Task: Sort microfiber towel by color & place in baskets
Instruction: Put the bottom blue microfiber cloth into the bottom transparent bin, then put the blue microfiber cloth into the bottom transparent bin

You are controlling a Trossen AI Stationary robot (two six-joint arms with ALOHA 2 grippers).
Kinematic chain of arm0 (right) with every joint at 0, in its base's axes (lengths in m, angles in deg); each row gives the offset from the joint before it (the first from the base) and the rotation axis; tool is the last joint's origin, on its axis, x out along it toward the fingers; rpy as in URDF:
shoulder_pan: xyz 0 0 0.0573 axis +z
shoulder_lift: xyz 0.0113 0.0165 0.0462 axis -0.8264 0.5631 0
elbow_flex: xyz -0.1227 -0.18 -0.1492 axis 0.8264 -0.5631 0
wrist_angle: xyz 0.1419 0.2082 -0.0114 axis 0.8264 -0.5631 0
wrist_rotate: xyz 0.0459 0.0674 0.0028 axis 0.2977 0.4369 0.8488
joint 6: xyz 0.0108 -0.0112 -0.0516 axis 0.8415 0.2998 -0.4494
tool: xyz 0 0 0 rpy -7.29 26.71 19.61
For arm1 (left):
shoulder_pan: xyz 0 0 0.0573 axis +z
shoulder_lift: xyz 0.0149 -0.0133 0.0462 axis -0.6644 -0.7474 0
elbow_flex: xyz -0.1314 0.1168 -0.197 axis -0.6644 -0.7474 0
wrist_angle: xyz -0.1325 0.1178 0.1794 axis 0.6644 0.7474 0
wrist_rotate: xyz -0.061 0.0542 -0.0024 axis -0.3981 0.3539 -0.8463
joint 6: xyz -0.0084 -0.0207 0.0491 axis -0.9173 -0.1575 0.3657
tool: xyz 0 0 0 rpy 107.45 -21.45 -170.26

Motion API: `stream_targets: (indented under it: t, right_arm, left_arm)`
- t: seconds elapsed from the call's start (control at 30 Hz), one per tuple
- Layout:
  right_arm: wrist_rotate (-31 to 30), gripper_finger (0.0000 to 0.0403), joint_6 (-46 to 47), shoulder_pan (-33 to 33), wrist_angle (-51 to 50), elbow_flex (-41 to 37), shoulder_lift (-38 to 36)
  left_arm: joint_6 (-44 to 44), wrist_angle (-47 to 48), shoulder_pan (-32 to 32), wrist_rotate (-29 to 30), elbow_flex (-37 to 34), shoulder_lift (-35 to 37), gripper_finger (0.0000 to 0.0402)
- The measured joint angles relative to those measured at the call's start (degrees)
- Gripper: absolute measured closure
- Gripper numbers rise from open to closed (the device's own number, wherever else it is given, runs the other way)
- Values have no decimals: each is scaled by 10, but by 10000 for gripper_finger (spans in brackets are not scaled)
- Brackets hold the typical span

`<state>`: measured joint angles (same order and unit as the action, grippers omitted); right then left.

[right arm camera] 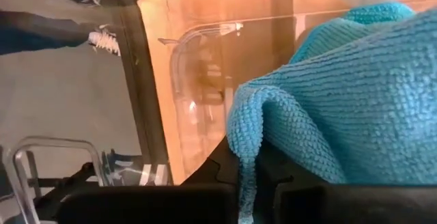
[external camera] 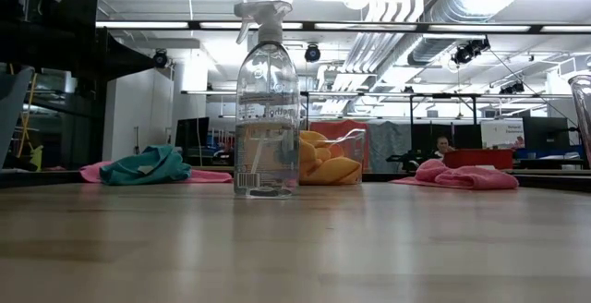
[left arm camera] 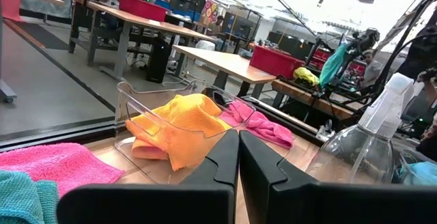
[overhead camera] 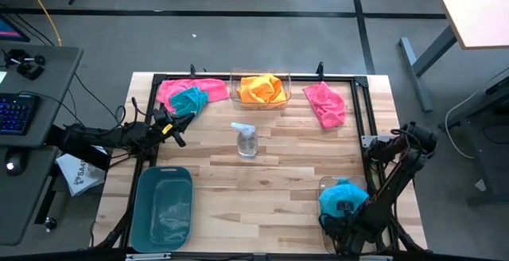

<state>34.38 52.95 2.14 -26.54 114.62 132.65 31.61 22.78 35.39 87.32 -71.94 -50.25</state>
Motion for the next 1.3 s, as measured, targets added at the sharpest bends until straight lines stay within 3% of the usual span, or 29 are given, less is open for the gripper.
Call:
stream_targets:
  t: [0.13, 0.27, 0.47, 0.6, 0.7, 0.8, 0.9, 1.0, 1.3]
  right_arm:
    - [29, 363, 7, -1, -5, 0, -10]
    - [57, 297, 16, -1, -21, 4, -39]
    - [54, 188, -1, 0, -113, 35, -117]
    - [30, 142, -2, -1, -141, 44, -174]
    - [-42, 130, -4, -14, -139, 44, -213]
    - [-182, 128, -38, -40, -138, 44, -238]
    - [-312, 128, -104, -88, -137, 45, -247]
    - [-381, 128, -168, -168, -124, 45, -242]
    - [-382, 128, -265, -446, 77, 45, -211]
  left_arm:
    - [0, 0, 0, 0, 0, 0, 401]
    - [0, 0, 0, 0, 0, 0, 401]
    - [0, 0, 0, 0, 0, 0, 401]
    - [0, 0, 0, 0, 0, 0, 401]
    - [0, 0, 0, 0, 0, 0, 401]
    - [0, 0, 0, 0, 0, 0, 401]
    - [0, 0, 0, 0, 0, 0, 401]
    - [0, 0, 0, 0, 0, 0, 401]
    - [0, 0, 0, 0, 0, 0, 401]
